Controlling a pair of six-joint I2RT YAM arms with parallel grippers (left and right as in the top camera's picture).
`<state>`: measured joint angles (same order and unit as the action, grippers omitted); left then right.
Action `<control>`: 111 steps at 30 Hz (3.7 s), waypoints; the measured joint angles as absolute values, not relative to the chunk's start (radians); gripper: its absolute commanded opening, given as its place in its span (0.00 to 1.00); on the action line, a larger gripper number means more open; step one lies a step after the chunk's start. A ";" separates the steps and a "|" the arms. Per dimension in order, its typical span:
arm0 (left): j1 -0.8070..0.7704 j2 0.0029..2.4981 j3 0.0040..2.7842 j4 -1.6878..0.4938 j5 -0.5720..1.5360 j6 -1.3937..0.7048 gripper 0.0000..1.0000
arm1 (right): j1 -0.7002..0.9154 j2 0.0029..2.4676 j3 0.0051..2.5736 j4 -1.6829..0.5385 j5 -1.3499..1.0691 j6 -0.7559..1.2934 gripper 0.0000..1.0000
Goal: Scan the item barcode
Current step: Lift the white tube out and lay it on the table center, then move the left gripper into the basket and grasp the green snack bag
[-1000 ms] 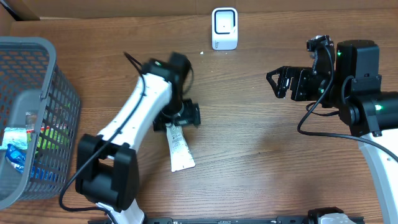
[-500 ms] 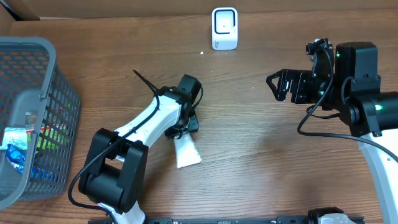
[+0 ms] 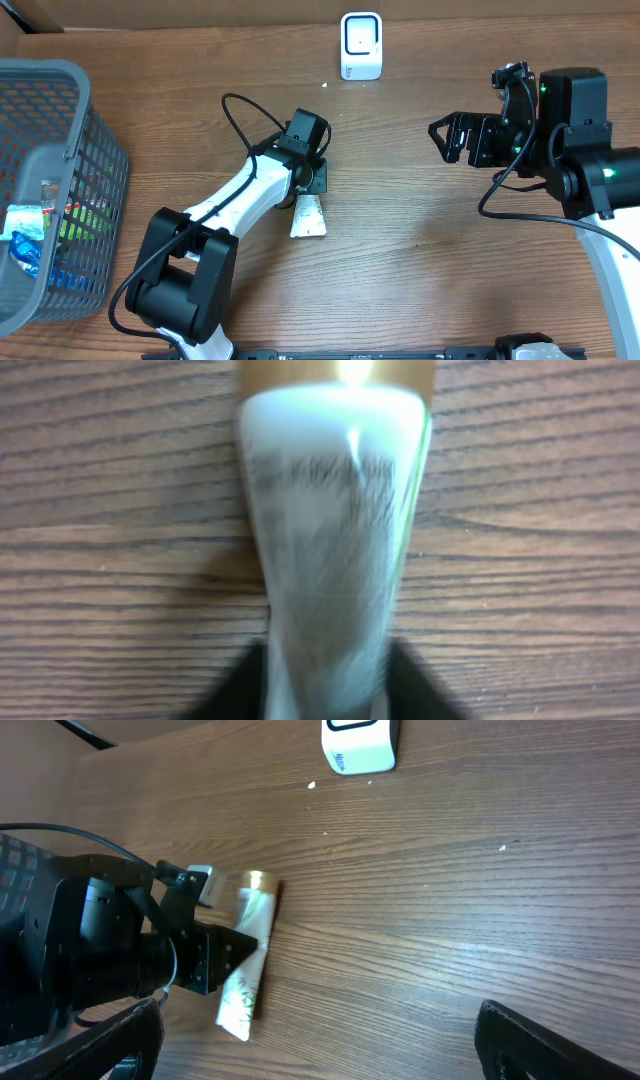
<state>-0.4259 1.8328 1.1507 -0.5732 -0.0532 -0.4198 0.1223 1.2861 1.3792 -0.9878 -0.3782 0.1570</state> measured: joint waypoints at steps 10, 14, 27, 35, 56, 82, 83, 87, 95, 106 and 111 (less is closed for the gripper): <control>-0.356 1.844 1.623 -1.054 0.002 -0.389 1.00 | 0.122 1.286 1.379 -0.981 -0.378 0.156 1.00; -0.251 1.844 1.962 -1.234 0.013 -0.357 1.00 | 0.122 1.286 1.380 -0.981 -0.378 0.156 1.00; 0.140 1.792 2.568 -1.685 -0.011 -0.256 1.00 | 0.122 1.286 1.380 -0.968 -0.378 0.156 1.00; 0.468 1.696 2.401 -1.686 -0.033 -0.255 1.00 | 0.122 1.286 1.380 -0.979 -0.378 0.157 1.00; 0.855 1.649 2.014 -1.497 -0.082 -0.302 1.00 | 0.122 1.286 1.380 -0.981 -0.378 0.157 1.00; 0.805 1.823 1.230 -0.681 -0.022 -0.203 0.83 | 0.122 1.286 1.380 -1.005 -0.378 0.157 1.00; 0.805 1.823 1.230 -0.682 -0.020 -0.200 0.70 | 0.122 1.286 1.380 -1.005 -0.378 0.157 1.00; 0.804 1.824 1.230 -0.687 -0.016 -0.198 0.10 | 0.122 1.286 1.380 -1.005 -0.378 0.157 1.00; 0.804 1.843 1.309 -0.844 -0.015 -0.194 0.04 | 0.122 1.286 1.380 -1.004 -0.378 0.157 1.00; 0.804 1.841 1.875 -1.257 0.031 -0.171 0.04 | 0.122 1.286 1.380 -0.994 -0.378 0.157 1.00; 0.804 1.776 2.009 -1.304 0.062 -0.126 0.39 | 0.122 1.286 1.380 -0.994 -0.378 0.157 1.00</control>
<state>0.8043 1.7756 2.0087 -1.3041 0.0616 -0.1265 0.1223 1.2861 1.3796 -0.9943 -0.3782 0.1566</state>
